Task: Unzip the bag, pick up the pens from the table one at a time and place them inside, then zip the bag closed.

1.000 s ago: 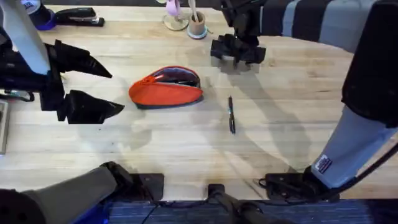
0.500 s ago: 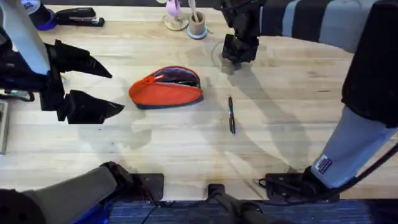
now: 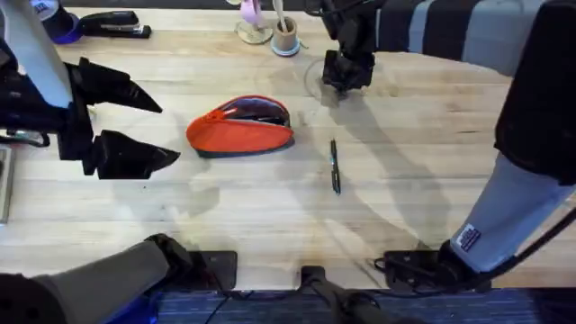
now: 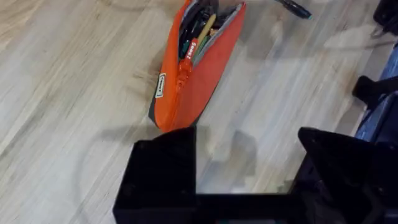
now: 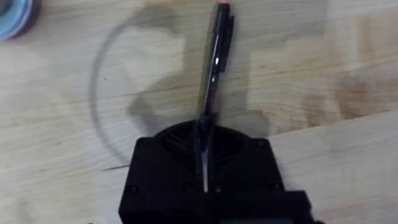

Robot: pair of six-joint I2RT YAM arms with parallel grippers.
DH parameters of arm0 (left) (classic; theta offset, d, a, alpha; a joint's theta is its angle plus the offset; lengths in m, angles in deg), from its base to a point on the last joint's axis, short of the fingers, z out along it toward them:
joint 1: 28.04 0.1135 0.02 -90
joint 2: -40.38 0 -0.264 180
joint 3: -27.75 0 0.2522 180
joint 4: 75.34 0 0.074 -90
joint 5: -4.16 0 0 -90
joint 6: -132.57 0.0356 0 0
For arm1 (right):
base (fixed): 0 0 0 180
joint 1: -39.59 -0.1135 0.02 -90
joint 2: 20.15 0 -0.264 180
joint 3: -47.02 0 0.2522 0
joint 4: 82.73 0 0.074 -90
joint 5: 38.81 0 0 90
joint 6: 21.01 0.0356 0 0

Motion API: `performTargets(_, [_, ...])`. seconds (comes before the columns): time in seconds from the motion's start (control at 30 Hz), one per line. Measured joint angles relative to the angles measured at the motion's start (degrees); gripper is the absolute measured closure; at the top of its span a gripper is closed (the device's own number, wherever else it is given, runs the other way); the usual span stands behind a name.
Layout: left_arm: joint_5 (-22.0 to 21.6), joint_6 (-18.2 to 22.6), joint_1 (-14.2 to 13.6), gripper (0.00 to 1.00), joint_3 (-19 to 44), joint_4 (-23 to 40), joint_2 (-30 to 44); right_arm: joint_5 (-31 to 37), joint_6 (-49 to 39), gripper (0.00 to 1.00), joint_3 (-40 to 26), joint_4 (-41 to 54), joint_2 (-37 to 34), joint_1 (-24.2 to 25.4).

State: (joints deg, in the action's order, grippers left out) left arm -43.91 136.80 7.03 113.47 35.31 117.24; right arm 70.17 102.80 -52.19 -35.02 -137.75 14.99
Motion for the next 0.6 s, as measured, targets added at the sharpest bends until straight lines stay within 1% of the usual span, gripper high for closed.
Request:
performTargets(0.2, [0.0,0.0,0.0,0.007,0.0,0.0,0.0,-2.4,-5.4,0.97,0.1,2.3,2.1,-0.2])
performTargets(0.6, [0.0,0.0,0.0,0.007,0.0,0.0,0.0,-3.6,-13.4,0.97,0.1,8.7,15.9,-0.4])
